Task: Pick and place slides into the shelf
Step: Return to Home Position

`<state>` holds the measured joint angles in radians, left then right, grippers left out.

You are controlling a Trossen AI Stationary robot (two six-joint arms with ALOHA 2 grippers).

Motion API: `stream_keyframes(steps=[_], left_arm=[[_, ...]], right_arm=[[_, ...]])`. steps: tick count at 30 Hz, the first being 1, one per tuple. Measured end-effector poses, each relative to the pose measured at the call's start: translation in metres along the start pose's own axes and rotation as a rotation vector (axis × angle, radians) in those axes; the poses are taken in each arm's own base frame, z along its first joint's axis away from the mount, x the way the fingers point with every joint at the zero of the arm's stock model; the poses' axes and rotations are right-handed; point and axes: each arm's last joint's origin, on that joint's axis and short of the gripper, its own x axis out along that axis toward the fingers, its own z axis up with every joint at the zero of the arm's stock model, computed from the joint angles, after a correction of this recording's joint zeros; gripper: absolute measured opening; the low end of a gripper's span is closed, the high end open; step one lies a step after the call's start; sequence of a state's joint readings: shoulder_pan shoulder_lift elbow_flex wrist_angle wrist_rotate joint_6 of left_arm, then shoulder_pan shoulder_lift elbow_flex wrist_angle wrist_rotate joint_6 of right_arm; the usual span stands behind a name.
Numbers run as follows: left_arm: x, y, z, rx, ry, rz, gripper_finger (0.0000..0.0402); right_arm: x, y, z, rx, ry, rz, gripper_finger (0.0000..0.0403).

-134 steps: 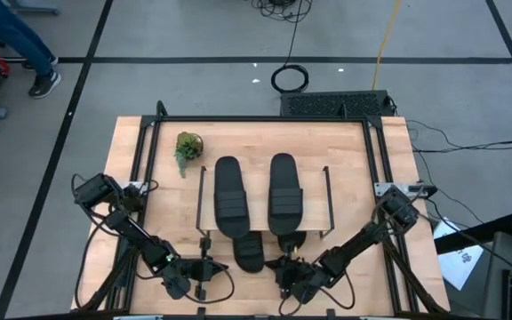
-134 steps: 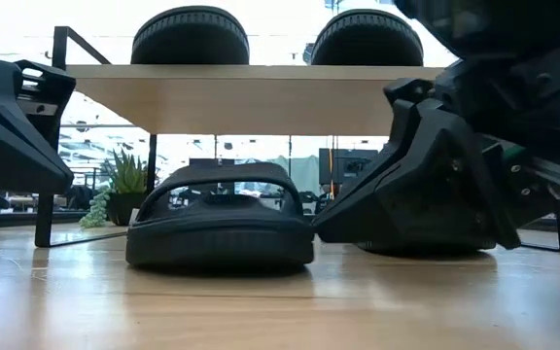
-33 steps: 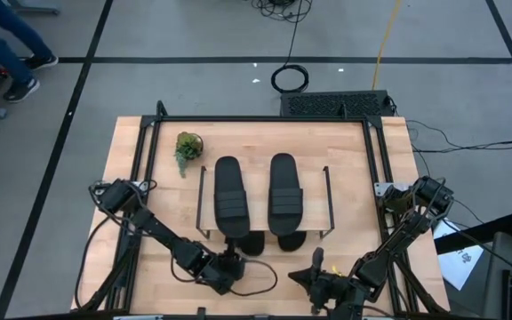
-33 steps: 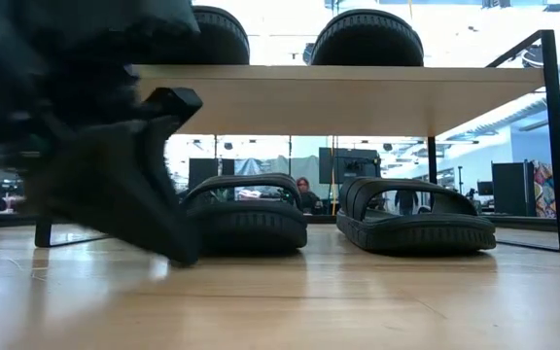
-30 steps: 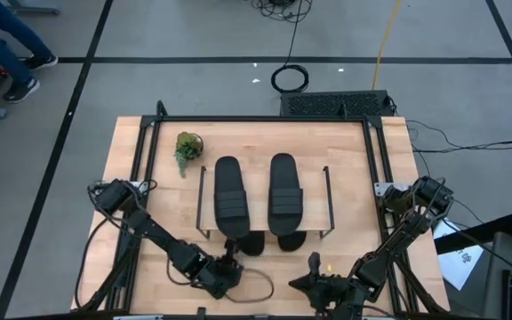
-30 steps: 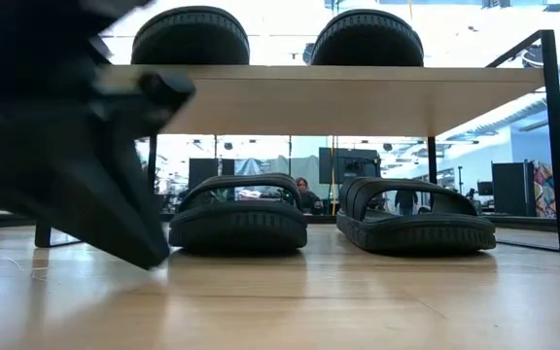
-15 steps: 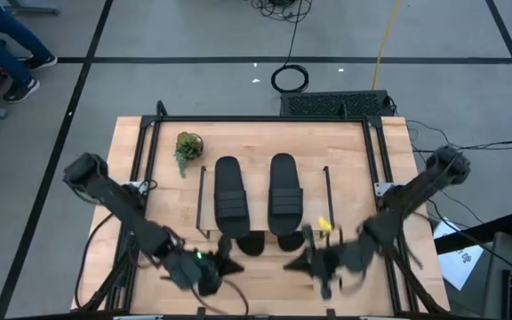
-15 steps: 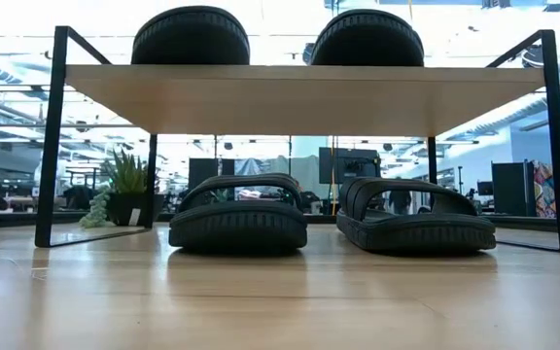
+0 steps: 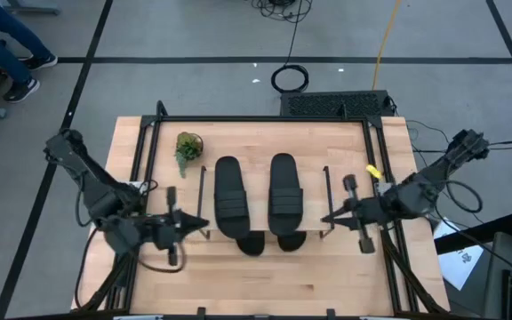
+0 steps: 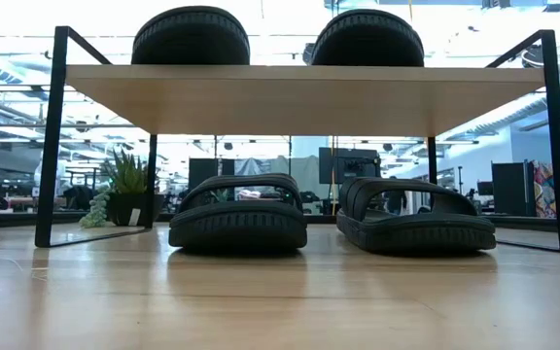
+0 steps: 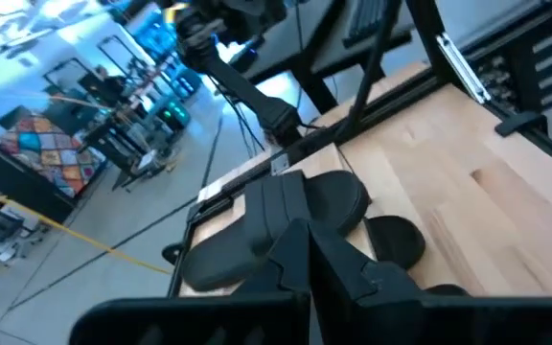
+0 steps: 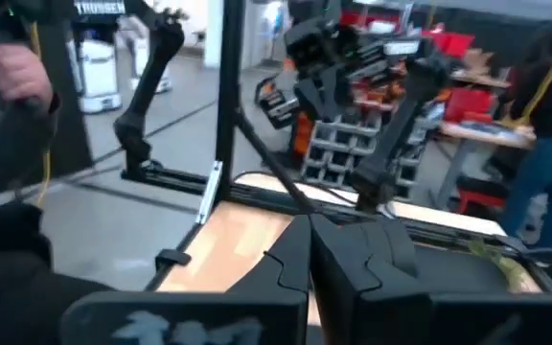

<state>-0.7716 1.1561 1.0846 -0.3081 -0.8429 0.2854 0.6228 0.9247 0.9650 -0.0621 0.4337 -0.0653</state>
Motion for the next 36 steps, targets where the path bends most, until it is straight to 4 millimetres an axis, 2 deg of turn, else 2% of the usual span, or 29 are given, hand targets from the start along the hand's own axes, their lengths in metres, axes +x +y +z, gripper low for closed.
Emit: stream_keyframes(steps=[5, 7, 10, 14, 17, 21, 27, 31, 36], left_arm=[[-0.024, -0.012, -0.042, -0.027, -0.093, 0.049, 0.0000], [-0.033, -0.004, -0.053, -0.099, -0.178, 0.094, 0.0000], [-0.043, 0.015, -0.070, -0.175, -0.301, 0.169, 0.0000], [-0.053, 0.042, -0.091, -0.275, -0.393, 0.267, 0.0000], [-0.059, 0.053, -0.104, -0.365, -0.434, 0.269, 0.0002], [-0.064, 0.052, -0.122, -0.410, -0.429, 0.233, 0.0001], [-0.070, 0.047, -0.150, -0.456, -0.310, 0.380, 0.0000], [-0.076, 0.051, -0.159, -0.434, -0.333, 0.387, 0.0000], [-0.083, 0.057, -0.165, -0.375, -0.429, 0.356, 0.0000]], right_arm=[[-0.033, -0.004, -0.041, 0.011, -0.030, -0.126, 0.0000], [-0.043, -0.010, -0.054, 0.005, -0.062, -0.146, 0.0000], [-0.057, -0.023, -0.064, 0.037, -0.138, -0.167, 0.0000], [-0.073, -0.038, -0.066, 0.115, -0.222, -0.107, 0.0000], [-0.079, -0.042, -0.069, 0.154, -0.235, -0.100, 0.0000], [-0.081, -0.041, -0.079, 0.120, -0.180, -0.079, 0.0000], [-0.086, -0.045, -0.091, 0.064, -0.101, -0.212, 0.0000], [-0.101, -0.053, -0.093, 0.004, -0.116, -0.274, 0.0000], [-0.117, -0.061, -0.094, 0.089, -0.177, -0.285, 0.0000]])
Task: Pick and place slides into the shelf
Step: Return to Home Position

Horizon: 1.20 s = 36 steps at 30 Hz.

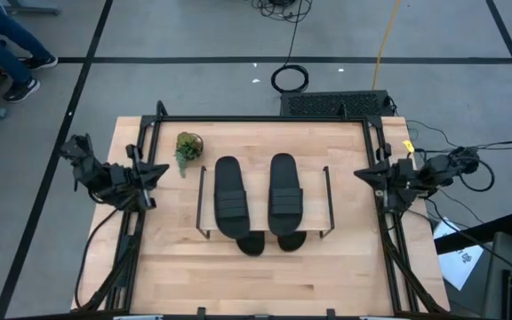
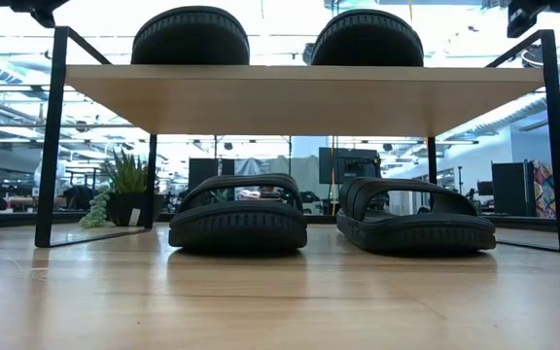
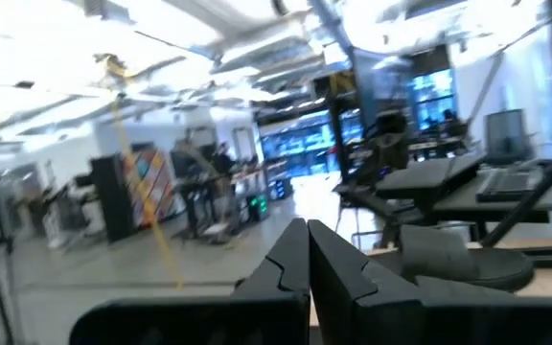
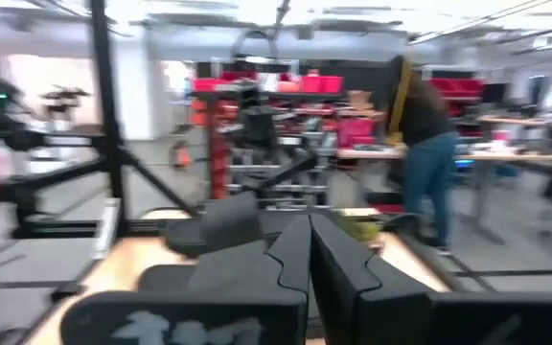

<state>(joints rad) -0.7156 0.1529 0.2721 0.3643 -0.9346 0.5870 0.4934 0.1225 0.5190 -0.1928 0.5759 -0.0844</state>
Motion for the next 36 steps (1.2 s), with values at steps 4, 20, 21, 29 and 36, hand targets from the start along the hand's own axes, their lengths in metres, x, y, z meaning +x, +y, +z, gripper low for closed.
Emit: stream_keyframes(steps=[4, 20, 21, 29, 36], left_arm=[[-0.003, 0.003, -0.004, 0.013, -0.042, -0.093, 0.0000], [0.006, -0.020, -0.058, 0.074, -0.031, -0.397, 0.0000], [0.006, -0.022, -0.064, 0.079, -0.036, -0.405, 0.0000], [0.008, -0.022, -0.087, 0.115, 0.023, -0.454, 0.0000], [0.009, -0.018, -0.096, 0.137, 0.127, -0.406, 0.0000]], right_arm=[[-0.001, 0.001, -0.011, 0.040, 0.003, 0.040, 0.0000], [0.023, 0.010, -0.078, 0.161, -0.027, 0.116, 0.0000], [0.023, 0.010, -0.078, 0.154, -0.042, 0.136, 0.0000], [0.024, 0.011, -0.081, 0.126, -0.056, 0.238, 0.0000], [0.024, 0.010, -0.082, 0.120, -0.047, 0.207, 0.0000]])
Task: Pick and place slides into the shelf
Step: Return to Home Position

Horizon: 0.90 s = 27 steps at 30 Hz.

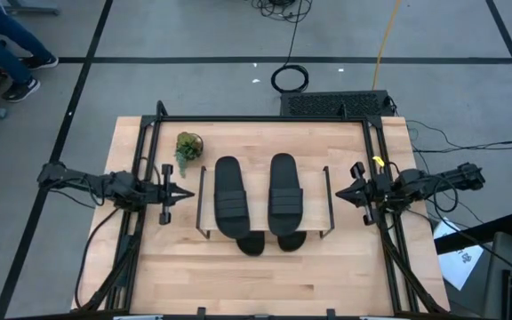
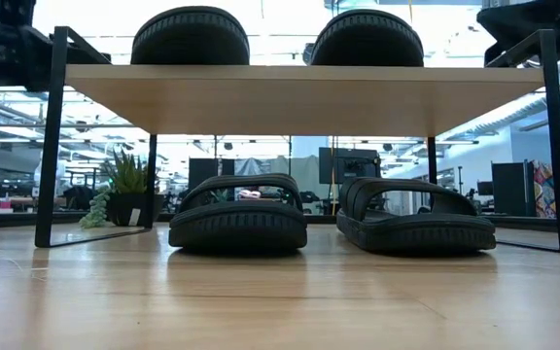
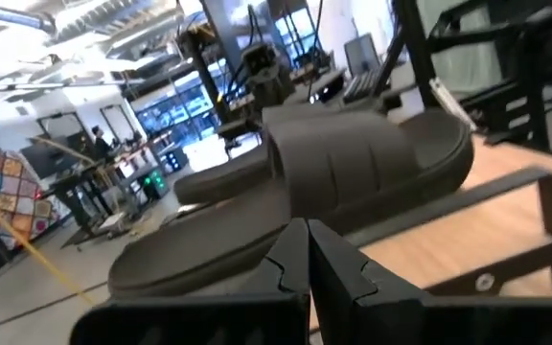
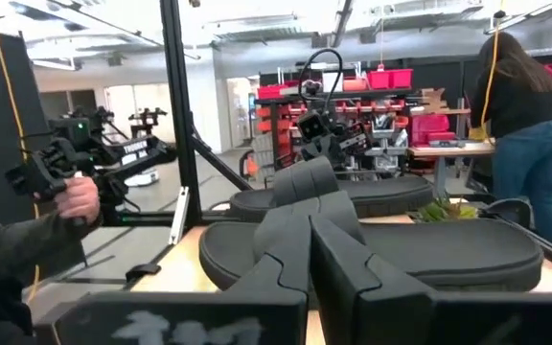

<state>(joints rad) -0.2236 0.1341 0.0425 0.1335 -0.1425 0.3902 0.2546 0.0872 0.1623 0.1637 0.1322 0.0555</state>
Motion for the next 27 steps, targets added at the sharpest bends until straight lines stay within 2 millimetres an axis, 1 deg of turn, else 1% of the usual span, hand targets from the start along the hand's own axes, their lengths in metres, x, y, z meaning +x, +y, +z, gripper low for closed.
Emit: stream_keyframes(steps=[4, 6, 9, 12, 14, 17, 27], left_arm=[[-0.001, -0.001, -0.005, 0.034, 0.043, -0.023, 0.0000], [-0.002, -0.001, -0.005, 0.033, 0.037, -0.019, 0.0000], [-0.006, 0.001, -0.001, 0.019, 0.014, -0.011, 0.0000], [-0.012, 0.004, 0.009, -0.010, -0.024, -0.013, 0.0000], [-0.014, 0.005, 0.013, -0.009, -0.011, -0.028, 0.0000], [-0.016, 0.005, 0.015, -0.003, 0.026, -0.057, 0.0000], [-0.016, 0.005, 0.016, 0.026, 0.027, -0.064, 0.0000]], right_arm=[[0.000, 0.000, -0.004, -0.014, 0.040, -0.002, 0.0000], [0.000, 0.000, -0.004, -0.020, 0.040, -0.002, 0.0000], [0.000, 0.000, -0.004, -0.028, 0.041, -0.002, 0.0000], [0.000, 0.000, -0.004, -0.028, 0.040, -0.003, 0.0000], [0.000, 0.000, -0.004, -0.028, 0.040, -0.003, 0.0000], [0.000, 0.000, -0.004, -0.034, 0.040, -0.004, 0.0000], [0.000, -0.001, -0.004, -0.036, 0.040, -0.024, 0.0000]])
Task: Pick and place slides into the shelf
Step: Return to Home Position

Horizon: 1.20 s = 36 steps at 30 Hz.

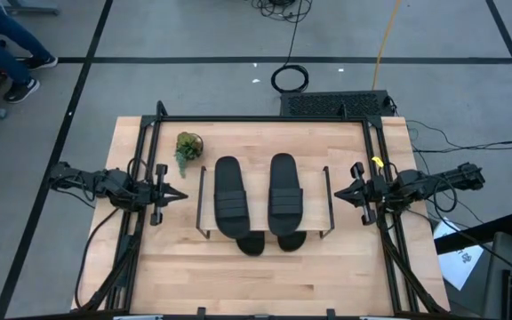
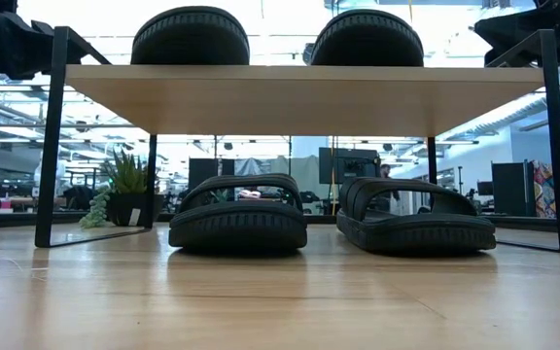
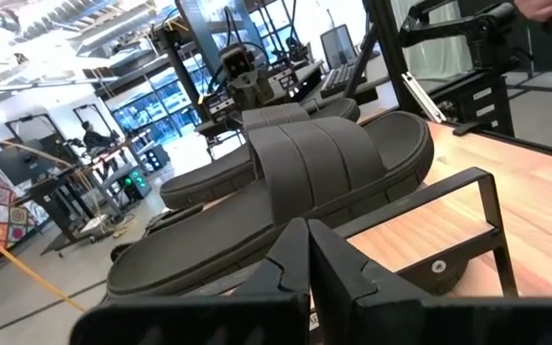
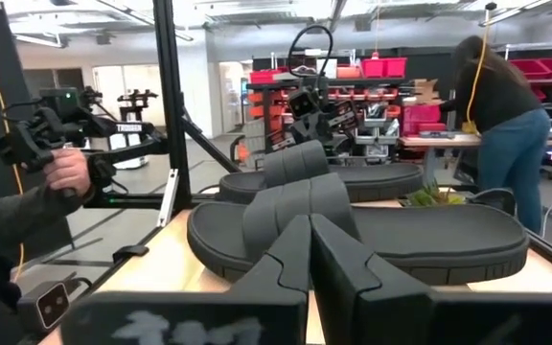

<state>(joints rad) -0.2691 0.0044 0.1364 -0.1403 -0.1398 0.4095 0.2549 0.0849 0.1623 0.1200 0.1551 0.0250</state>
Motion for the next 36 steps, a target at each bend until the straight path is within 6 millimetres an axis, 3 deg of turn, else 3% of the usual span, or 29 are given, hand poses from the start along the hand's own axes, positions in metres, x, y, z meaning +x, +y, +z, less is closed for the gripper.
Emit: stream_keyframes(steps=[16, 23, 36], left_arm=[[0.0001, -0.0001, -0.0009, -0.134, 0.010, 0.006, 0.0000], [0.0002, 0.0003, -0.0013, -0.211, 0.016, 0.023, 0.0010], [0.0002, 0.0003, -0.0013, -0.205, 0.016, 0.023, 0.0009]], right_arm=[[0.0000, 0.0000, -0.0019, -0.012, 0.020, 0.001, 0.0000], [0.0000, 0.0000, -0.0019, 0.063, 0.020, -0.001, 0.0000], [0.0000, 0.0000, -0.0019, 0.065, 0.020, -0.001, 0.0000]])
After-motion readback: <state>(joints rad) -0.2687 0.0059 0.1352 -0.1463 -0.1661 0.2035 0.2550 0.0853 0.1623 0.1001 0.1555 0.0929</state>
